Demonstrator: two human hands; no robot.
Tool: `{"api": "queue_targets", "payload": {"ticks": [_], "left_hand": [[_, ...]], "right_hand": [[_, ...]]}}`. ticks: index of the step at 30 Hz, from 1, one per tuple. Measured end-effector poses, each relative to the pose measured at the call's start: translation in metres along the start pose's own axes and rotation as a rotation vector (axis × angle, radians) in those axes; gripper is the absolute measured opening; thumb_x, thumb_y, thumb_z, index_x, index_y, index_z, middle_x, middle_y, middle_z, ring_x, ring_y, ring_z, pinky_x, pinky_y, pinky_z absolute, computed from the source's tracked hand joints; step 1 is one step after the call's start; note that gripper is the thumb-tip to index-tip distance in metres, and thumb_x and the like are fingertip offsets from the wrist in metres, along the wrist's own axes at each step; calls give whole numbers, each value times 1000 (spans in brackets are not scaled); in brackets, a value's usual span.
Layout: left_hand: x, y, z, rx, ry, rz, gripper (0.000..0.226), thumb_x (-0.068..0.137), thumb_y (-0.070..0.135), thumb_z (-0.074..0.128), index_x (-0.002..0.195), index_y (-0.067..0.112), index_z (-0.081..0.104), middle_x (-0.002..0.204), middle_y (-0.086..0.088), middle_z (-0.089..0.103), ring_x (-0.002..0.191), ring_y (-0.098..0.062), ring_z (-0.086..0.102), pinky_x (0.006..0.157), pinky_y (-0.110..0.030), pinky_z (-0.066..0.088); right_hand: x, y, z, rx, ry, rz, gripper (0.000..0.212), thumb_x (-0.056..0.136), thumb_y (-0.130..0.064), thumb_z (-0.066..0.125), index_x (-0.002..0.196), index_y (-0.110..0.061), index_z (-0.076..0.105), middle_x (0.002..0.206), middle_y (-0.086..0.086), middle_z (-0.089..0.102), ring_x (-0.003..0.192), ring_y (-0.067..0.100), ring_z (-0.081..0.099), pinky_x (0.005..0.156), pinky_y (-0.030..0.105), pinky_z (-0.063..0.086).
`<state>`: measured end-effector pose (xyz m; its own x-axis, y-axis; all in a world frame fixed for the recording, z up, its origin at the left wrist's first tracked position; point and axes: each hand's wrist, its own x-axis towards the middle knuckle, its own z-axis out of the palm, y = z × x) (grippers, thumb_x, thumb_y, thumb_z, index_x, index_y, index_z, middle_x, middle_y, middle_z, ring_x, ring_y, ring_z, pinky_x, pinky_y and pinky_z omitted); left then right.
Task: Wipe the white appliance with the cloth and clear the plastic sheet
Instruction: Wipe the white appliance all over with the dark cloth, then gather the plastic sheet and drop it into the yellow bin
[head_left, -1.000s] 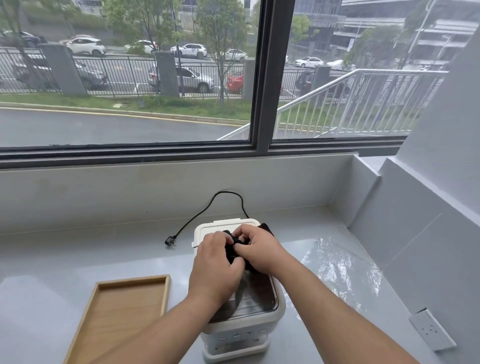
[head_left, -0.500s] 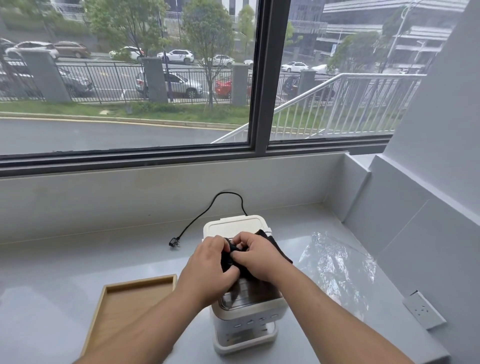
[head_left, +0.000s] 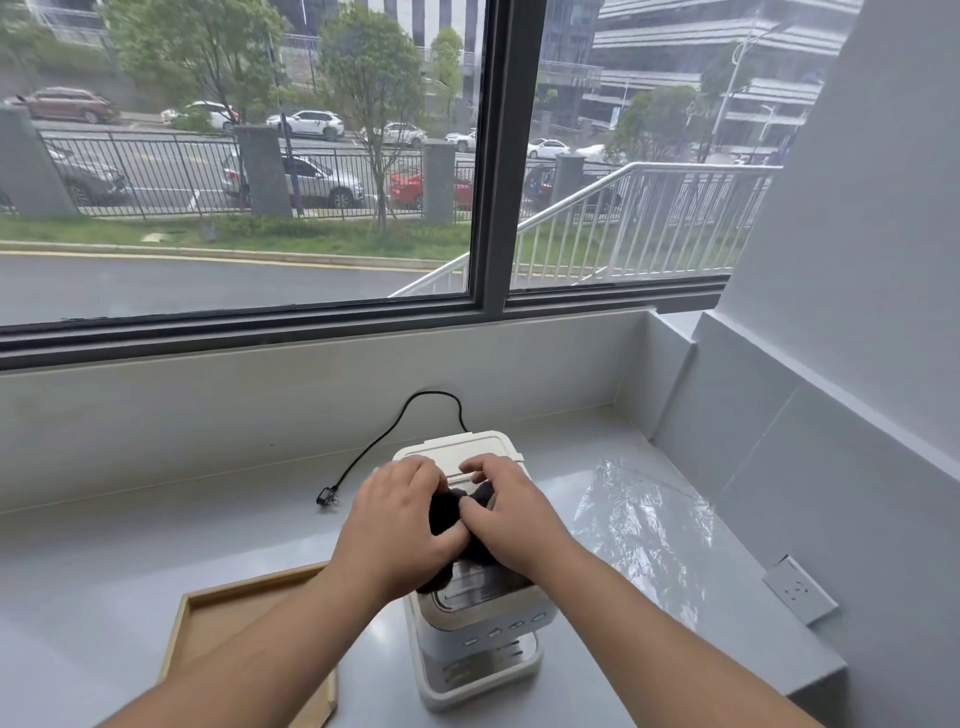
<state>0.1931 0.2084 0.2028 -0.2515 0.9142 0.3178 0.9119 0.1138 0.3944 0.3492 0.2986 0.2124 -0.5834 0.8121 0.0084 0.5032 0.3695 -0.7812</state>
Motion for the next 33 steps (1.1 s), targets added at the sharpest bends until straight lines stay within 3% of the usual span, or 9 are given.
{"api": "queue_targets", "payload": {"ticks": [2,4,7,11,15,19,23,33], "left_hand": [[6,0,-3,17,7,18,45,77,64,60,106,29,63,123,9,62,120,-20,54,104,-37,40],[13,4,-5,48,-17,29,57,78,70,59,118,29,64,136,8,60,132,-19,50,113,-40,37],[24,15,-7,97,-92,24,71,78,77,55,134,34,57,154,9,48,145,-19,39,122,-43,28],[35,32,-5,133,-133,63,83,75,82,49,145,36,49,161,8,41,150,-19,33,125,-45,24],[48,51,4,172,-177,101,90,76,85,47,152,39,39,169,7,30,155,-18,25,128,-46,19],[56,72,15,190,-194,142,96,74,89,36,155,40,36,171,6,26,156,-19,21,128,-48,17],[63,92,29,214,-216,189,94,77,88,40,158,40,31,172,6,23,158,-20,19,129,-48,14],[84,135,76,219,-304,255,93,78,84,47,158,40,31,172,5,24,158,-21,19,128,-49,18]], "right_hand": [[-2,3,-11,-108,53,-45,41,86,-39,59,127,-38,60,119,-16,57,97,-3,57,93,30,50],[-4,8,-22,-243,98,-84,41,89,-42,59,129,-33,61,124,-10,59,114,10,54,101,32,46],[-8,15,-39,-421,138,-104,52,91,-53,57,138,-31,58,131,-8,58,124,19,46,109,36,41],[-17,25,-61,-535,191,-105,65,90,-60,56,148,-32,50,144,-6,52,137,20,39,116,38,36],[-27,37,-83,-587,169,-31,76,90,-66,54,157,-36,34,163,-4,35,156,24,18,127,42,20],[-38,49,-98,-604,166,13,82,91,-70,51,161,-38,23,171,-3,23,160,23,6,128,43,10],[-46,63,-114,-630,174,42,84,92,-71,48,162,-39,17,173,-2,16,161,24,1,129,45,7],[-65,121,-152,-609,189,169,81,92,-69,48,161,-36,22,171,-2,19,160,26,5,130,46,9]]}}
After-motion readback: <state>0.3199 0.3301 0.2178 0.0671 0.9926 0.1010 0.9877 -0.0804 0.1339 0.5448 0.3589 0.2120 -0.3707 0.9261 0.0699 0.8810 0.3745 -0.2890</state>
